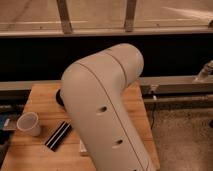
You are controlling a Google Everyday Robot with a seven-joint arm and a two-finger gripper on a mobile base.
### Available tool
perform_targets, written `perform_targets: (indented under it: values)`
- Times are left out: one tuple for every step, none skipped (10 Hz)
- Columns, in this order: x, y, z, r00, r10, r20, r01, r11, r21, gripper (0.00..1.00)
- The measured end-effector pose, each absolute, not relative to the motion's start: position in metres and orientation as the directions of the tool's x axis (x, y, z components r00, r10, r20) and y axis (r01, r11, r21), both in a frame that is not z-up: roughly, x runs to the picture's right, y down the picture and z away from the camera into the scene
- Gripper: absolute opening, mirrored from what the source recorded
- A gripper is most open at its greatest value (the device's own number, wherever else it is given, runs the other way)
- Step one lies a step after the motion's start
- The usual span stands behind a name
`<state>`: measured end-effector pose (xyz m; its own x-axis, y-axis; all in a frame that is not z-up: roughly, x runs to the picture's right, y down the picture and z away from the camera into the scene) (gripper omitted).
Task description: Stand the bottle upright
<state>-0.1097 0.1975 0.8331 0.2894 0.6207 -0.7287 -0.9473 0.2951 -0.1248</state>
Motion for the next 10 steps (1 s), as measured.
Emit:
perform_targets:
  values:
    - [-0.110, 0.198, 0.833, 0.291, 0.620, -0.729, -0.947, 0.296, -0.126, 0.38]
    - [-0.111, 0.198, 0.833, 0.292, 0.620, -0.728, -0.947, 0.296, -0.127, 0.27]
    - [-0.112, 0.199, 0.833, 0.292, 0.620, -0.728, -0.947, 0.296, -0.127, 0.16]
    - [-0.112, 0.198, 0.833, 0.292, 0.621, -0.728, -0.947, 0.295, -0.128, 0.07]
    - [-0.113, 0.198, 0.833, 0.292, 0.622, -0.727, -0.947, 0.295, -0.129, 0.01]
    - [-0.113, 0.195, 0.832, 0.293, 0.625, -0.724, -0.947, 0.295, -0.129, 0.00]
    - [-0.113, 0.191, 0.830, 0.294, 0.630, -0.719, -0.947, 0.296, -0.128, 0.00]
    - [-0.114, 0.183, 0.827, 0.295, 0.640, -0.710, -0.946, 0.299, -0.124, 0.00]
    - [-0.114, 0.172, 0.823, 0.293, 0.654, -0.697, -0.947, 0.300, -0.117, 0.00]
    - [-0.114, 0.162, 0.819, 0.294, 0.666, -0.686, -0.946, 0.303, -0.112, 0.00]
